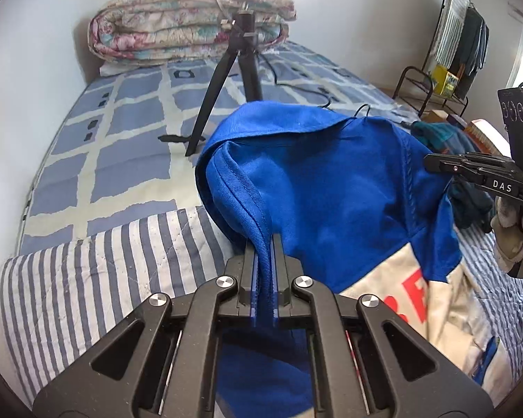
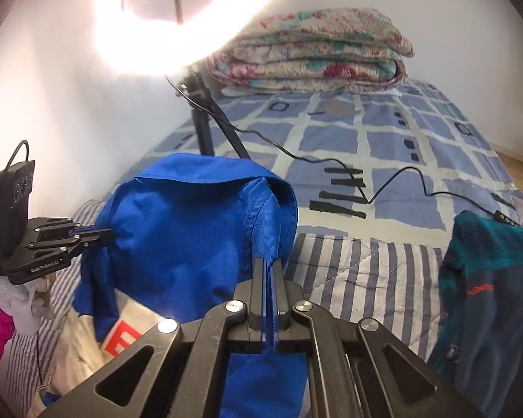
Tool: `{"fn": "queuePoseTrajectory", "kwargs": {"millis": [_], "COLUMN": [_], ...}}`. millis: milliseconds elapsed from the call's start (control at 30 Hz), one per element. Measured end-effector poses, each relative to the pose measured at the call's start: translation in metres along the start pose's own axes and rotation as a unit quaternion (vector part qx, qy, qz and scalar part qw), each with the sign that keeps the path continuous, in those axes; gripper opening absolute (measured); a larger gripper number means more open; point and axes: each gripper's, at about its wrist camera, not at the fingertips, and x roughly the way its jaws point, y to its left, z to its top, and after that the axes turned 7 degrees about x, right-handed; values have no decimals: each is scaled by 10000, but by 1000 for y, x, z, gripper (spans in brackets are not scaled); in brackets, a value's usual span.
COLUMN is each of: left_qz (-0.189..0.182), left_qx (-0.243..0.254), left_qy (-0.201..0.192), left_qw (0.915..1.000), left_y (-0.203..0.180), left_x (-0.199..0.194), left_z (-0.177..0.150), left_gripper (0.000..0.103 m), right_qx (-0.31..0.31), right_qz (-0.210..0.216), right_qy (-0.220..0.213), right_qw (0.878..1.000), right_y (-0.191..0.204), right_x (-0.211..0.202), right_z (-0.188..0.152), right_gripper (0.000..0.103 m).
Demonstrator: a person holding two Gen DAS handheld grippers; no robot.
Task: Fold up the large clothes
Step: 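Grasp the blue collar end with both grippers, then lift the blue collar end and fold it over the hem with both grippers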
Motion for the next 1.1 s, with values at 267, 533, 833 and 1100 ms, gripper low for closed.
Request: {"fn": "queuePoseTrajectory", "kwargs": {"millis": [267,533,833,1100], "left_qz": [-50,-9,-40,47], "left_qx": [89,215,311,487], "left_qy": [-316,-698,-877,-701], "left_qw": [9994,9973,9957,9963], "left_y": [-24,-61,-118,-153], "left_x": [-55,-136,-223,-257], "left_z": [-8,-30,-82,-149], "left_gripper": [2,2,2,2], "right_qx": [-89,-172,-118,-94], "right_qz": [64,173,187,171], "right_qy": [-263,-500,-513,-348], "right_qw": [9996,9985,9984,9992], "right_y": [22,55,79,88], "right_x": [-58,-134,-205,-244], "right_z": [-12,-45,-114,-186], "right_gripper": [0,0,0,0]}}
